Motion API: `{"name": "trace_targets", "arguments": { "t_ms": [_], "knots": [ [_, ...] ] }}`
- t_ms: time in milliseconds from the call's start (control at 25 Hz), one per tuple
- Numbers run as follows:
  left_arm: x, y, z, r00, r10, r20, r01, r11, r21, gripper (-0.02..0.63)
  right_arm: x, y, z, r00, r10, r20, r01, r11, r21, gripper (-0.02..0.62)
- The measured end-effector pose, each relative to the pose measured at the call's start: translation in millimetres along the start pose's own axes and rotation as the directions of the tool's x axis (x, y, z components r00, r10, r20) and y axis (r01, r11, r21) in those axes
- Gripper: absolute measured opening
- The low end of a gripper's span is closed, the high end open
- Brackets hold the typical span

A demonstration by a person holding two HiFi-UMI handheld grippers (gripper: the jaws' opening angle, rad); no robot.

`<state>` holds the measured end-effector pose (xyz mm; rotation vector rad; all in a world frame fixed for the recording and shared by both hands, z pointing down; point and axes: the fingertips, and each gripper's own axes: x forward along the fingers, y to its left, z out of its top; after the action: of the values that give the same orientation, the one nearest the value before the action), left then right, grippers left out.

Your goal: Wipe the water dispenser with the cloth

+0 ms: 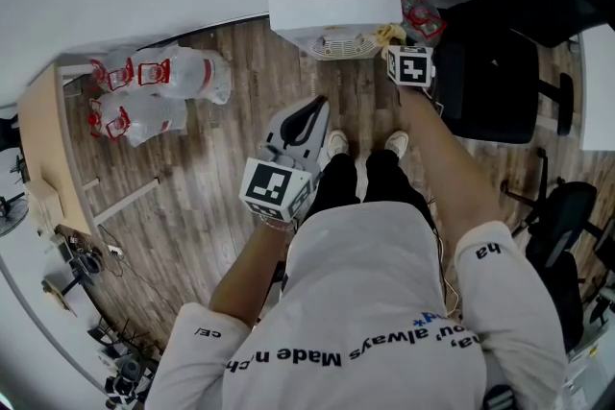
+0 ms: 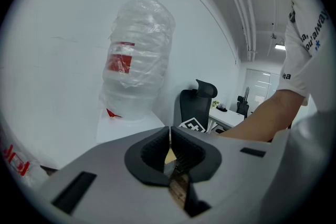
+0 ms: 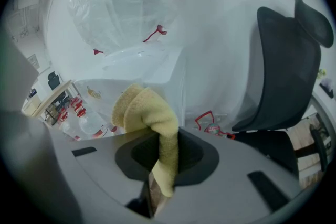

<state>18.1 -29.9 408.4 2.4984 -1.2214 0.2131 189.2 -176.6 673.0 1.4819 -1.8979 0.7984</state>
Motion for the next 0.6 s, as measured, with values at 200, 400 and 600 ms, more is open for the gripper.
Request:
{"name": "trace_targets", "arguments": {
  "t_ms": [200,400,600],
  "knots": [
    [4,0,-6,1.000,0.000,-0.012,0.000,1.000,-0.003,0.028,0,-2,0,1.000,-0.003,-0.003,0.003,1.000,-0.001,0.060],
    [7,0,-11,1.000,0.004,-0.018,-0.004,1.000,-0.009,0.028,2,-5,-2,1.000,-0.009,-0.009,0.009,1.000,-0.001,0.060],
    [9,3,-18,1.000,0.007,-0.027,-0.007,1.000,-0.015,0.028,9,-6,-9,1.000,-0.002,-0.017,0.002,1.000,0.004,0.060]
  ]
}}
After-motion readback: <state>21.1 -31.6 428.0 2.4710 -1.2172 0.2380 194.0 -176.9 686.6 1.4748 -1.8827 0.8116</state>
